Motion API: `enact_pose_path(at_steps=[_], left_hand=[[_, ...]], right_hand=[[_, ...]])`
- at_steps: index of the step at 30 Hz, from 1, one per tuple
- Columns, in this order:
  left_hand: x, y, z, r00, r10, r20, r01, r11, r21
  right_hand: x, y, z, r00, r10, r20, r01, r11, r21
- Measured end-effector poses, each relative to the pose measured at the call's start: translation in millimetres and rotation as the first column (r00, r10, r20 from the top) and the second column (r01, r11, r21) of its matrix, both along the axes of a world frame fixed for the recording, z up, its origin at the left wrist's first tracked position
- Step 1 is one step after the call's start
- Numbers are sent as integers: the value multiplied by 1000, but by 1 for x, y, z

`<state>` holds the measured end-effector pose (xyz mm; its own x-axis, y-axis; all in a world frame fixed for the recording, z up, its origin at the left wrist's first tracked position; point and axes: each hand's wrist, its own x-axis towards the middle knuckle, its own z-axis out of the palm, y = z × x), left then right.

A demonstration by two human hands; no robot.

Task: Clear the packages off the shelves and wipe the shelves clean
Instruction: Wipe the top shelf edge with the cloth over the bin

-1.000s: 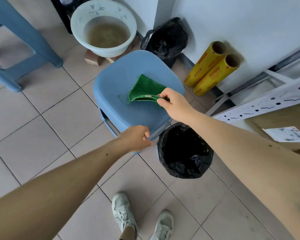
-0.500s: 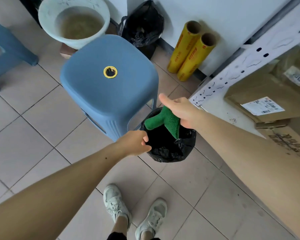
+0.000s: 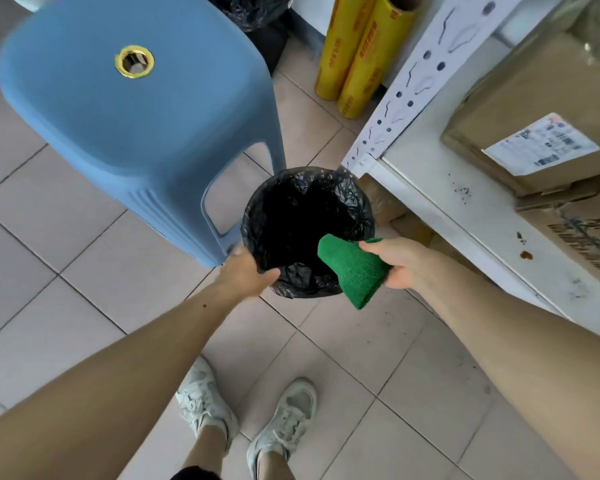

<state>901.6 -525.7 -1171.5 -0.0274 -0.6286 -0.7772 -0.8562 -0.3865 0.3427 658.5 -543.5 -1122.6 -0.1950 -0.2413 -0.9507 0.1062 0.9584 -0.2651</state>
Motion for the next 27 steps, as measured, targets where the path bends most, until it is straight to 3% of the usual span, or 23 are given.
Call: enact_pose_path(at_steps=[11,17,27], left_hand=[[-6,-19,-62,911,411,39,-413,906,89],[-15,-12,-55,741,667,-77,-646,740,187],[-36,-2,-50,612,780,-132,-707,614,351]], right_hand=[[-23,5,-28,999,-37,32,43,976,-215],[-18,8,-14,997,77,-10,-77,949,-304],[-17,12,7,993,115,-26,-117,934,-337]])
